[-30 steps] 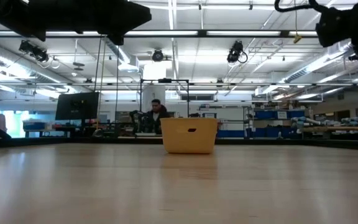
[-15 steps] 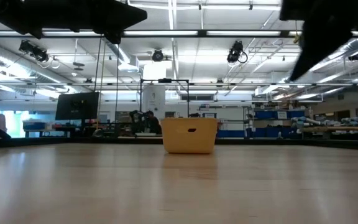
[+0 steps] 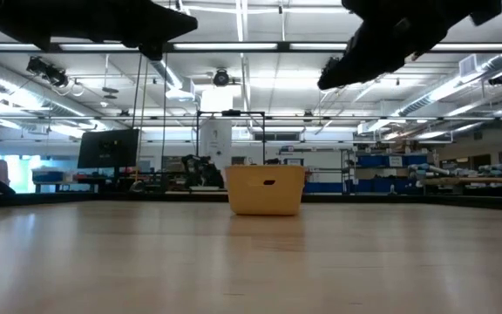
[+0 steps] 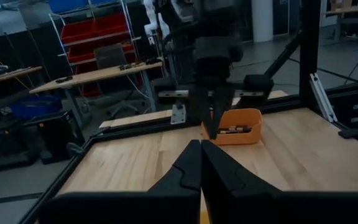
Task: Sort batteries
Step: Return to Home Position
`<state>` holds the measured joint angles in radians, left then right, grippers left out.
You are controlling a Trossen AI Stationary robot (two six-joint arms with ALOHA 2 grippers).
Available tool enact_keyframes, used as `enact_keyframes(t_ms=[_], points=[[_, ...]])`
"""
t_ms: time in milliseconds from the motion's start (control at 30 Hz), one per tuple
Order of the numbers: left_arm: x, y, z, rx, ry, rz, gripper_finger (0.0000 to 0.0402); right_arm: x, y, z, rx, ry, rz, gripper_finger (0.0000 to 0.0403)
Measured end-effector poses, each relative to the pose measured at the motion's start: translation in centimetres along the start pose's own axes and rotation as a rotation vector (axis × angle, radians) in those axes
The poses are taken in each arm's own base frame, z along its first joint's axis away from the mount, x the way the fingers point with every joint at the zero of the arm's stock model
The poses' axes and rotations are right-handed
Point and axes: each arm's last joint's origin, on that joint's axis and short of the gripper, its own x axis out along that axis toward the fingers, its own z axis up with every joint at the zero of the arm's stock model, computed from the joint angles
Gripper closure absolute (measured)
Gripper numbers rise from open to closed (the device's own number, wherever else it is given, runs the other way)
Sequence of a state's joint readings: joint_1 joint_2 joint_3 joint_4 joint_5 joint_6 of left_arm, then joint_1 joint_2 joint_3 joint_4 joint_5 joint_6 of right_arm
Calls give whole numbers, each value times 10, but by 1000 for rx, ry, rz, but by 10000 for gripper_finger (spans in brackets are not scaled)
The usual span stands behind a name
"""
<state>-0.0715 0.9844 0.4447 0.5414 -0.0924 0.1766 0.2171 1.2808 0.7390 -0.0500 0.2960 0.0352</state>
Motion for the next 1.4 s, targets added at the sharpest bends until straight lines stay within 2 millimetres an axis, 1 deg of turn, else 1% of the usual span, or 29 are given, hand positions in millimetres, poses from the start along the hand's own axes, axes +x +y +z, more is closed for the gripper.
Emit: enact_keyframes(t_ms=[167,333,767,1067,1400], points=[[-1,-1,-5,0,8,-5,395,8,-19,-5,-11,-60,53,398],[-3,0,-2,-1,-18,-1,394,9,-26,-6,-19,-69,55,397],[-4,0,0,3,-27,0,391,7,-24,-4,-21,-78,62,396],[-4,0,0,3,-31,0,390,-1,-22,2,-21,-127,72,396],[-4,0,0,3,-30,0,390,-1,-22,2,-20,-126,72,396]])
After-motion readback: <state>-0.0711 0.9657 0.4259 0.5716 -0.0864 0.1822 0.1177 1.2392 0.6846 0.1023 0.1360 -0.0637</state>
